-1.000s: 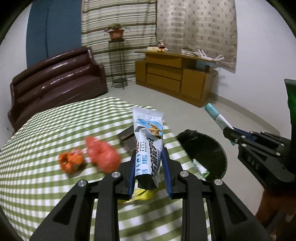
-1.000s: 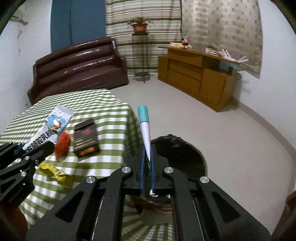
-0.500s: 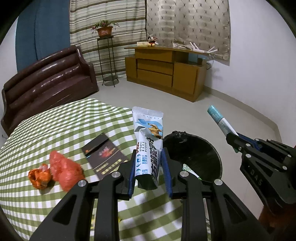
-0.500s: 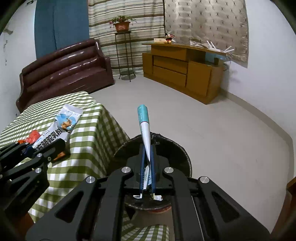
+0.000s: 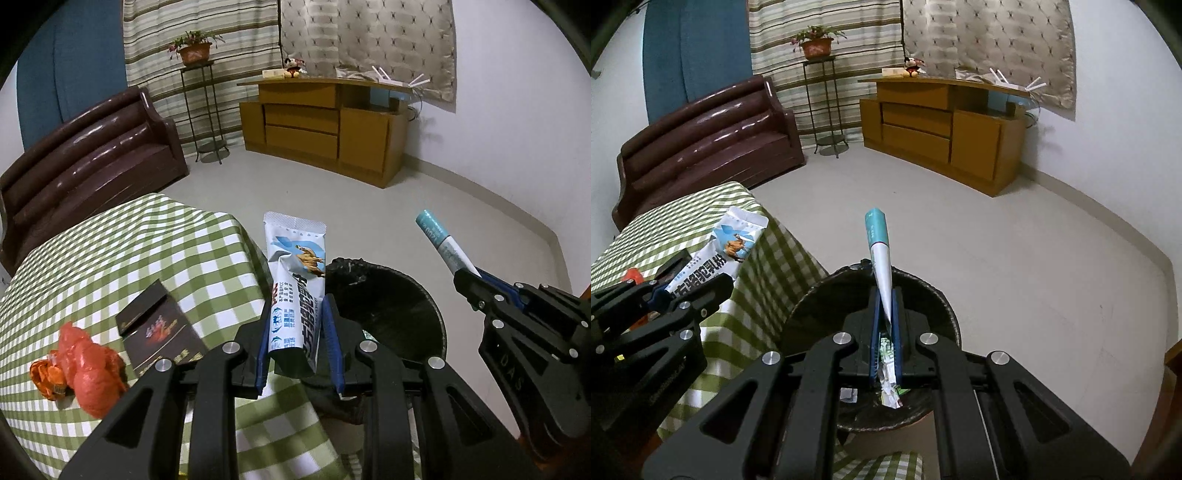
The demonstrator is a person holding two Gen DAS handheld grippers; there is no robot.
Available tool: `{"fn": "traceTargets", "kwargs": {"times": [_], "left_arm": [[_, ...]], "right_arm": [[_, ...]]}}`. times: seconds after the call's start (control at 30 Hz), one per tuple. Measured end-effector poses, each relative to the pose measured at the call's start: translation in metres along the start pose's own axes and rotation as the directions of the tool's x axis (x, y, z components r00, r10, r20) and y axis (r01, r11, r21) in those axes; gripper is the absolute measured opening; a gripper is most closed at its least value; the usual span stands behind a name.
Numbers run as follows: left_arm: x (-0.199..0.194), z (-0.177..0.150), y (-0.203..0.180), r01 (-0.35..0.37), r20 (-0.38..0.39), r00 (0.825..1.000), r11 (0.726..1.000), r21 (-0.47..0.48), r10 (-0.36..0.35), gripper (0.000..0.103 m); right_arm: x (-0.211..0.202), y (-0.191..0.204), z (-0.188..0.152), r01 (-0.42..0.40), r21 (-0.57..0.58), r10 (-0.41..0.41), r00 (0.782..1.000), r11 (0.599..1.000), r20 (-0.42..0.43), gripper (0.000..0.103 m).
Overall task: Collect trash
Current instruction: 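Open both tools to drop the tubes into the bin, then move both open tools back over the table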
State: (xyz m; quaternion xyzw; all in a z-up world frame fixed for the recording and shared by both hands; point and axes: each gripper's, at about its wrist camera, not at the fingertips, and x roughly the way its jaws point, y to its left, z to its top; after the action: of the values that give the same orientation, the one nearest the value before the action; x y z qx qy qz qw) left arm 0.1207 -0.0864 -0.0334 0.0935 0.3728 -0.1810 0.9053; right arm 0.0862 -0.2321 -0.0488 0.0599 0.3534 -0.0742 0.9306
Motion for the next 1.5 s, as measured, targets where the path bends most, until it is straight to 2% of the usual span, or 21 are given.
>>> {"fn": "traceTargets", "kwargs": {"times": [0.1, 0.17, 0.23, 0.63, 1.2, 1.5], "left_arm": [[0.005, 0.002, -0.003, 0.0, -0.014, 1.0, 1.0, 0.003, 0.0, 0.028], [0.01, 0.003, -0.004, -0.003, -0.032, 0.999, 1.0, 0.004, 0.003, 0.03], [0.012, 0.002, -0.004, -0.006, -0.042, 0.999, 1.0, -0.001, 0.006, 0.035], [-0.005, -0.004, 0.001, -0.011, -0.033, 0.999, 1.0, -0.027, 0.01, 0.049], [-0.043, -0.024, 0.034, -0.044, -0.02, 0.999, 0.996, -0.083, 0.042, 0.051], [-0.068, -0.048, 0.051, -0.057, -0.022, 0.998, 0.993, -0.101, 0.055, 0.054]], "right_arm": [[0.006, -0.002, -0.001, -0.001, 0.016, 0.001, 1.0, 1.0, -0.009, 0.012], [0.008, -0.005, -0.002, 0.004, 0.027, -0.004, 1.0, 1.0, -0.009, 0.028], [0.007, -0.005, -0.003, 0.008, 0.03, -0.008, 1.0, 1.0, -0.011, 0.029], [-0.002, -0.002, 0.001, 0.015, 0.027, -0.016, 1.0, 1.0, 0.009, 0.04], [-0.034, 0.027, -0.005, -0.016, -0.037, 0.017, 1.0, 0.999, 0.023, 0.042], [-0.048, 0.049, -0.015, -0.061, -0.08, 0.062, 0.998, 0.995, 0.011, 0.043]]}}
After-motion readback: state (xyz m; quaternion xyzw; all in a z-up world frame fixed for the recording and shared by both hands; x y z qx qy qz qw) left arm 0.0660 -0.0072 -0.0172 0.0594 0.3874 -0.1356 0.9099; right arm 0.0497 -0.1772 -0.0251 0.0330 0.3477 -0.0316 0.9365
